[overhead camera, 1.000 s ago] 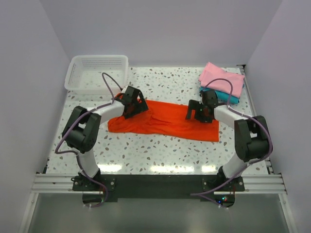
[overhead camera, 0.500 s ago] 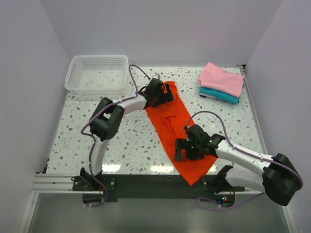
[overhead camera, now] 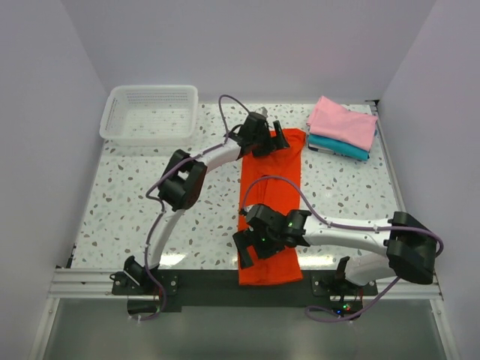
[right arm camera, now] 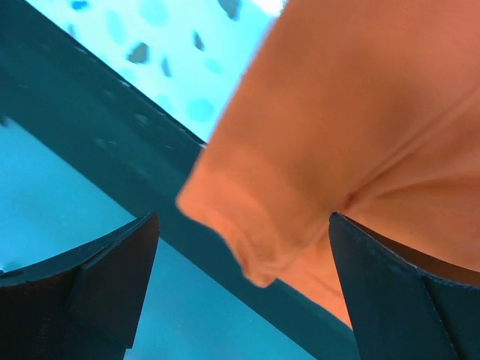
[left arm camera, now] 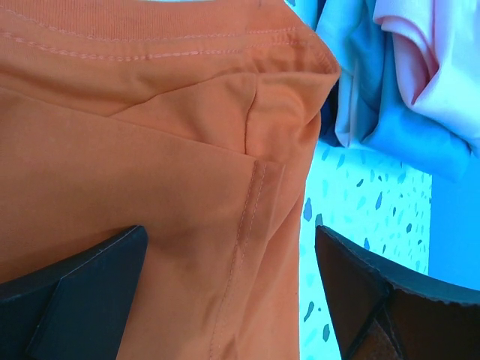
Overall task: Fold and stack the t-shirts
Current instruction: Fold the tshirt
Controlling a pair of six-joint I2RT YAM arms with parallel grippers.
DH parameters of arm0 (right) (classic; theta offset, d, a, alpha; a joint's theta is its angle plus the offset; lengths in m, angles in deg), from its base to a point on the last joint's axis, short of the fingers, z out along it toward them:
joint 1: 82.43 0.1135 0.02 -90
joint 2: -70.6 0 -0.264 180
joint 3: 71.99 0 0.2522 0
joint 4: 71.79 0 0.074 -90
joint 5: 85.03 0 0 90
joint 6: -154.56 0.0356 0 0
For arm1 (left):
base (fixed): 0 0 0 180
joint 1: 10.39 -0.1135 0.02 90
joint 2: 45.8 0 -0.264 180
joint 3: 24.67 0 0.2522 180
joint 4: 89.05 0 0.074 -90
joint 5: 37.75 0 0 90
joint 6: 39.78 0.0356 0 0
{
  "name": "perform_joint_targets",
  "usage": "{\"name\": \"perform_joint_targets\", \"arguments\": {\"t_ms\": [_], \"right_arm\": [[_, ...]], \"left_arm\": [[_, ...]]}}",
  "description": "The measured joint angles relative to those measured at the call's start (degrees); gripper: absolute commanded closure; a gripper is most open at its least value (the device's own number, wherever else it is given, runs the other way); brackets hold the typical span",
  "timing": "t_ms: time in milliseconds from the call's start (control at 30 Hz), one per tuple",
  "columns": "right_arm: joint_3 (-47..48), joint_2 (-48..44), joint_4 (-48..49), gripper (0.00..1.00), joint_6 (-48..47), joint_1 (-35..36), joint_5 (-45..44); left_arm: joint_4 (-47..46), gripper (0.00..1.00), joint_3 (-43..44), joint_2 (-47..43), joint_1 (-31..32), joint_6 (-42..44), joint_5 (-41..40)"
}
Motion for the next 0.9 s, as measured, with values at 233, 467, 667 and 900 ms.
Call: {"name": "perform_joint_targets", "arguments": {"t_ms": [233,467,667,900], "right_arm": [[3.5,-2.8,-3.6,0.01,-0.1,0.2,-3.8],[6.5,-8.7,-12.1,0.01,1.5,0.2,-14.0],[10.7,-10.5,-16.1,0.01,1.4,-0.6,-22.4],[14.3,-8.6,-14.3,0.01,-2.0,-7.5,-24.8]], "left_arm": [[4.7,0.0,9.1,4.7,-0.2,-0.5,-0.1],[9.2,0.0,9.0,3.1,-2.1,-0.8,-2.8],[18.1,0.0,8.7,-1.1,-5.6,5.0,-6.2],[17.7,0.0,-10.6,-30.2,-6.4,11.8,-10.8]]}}
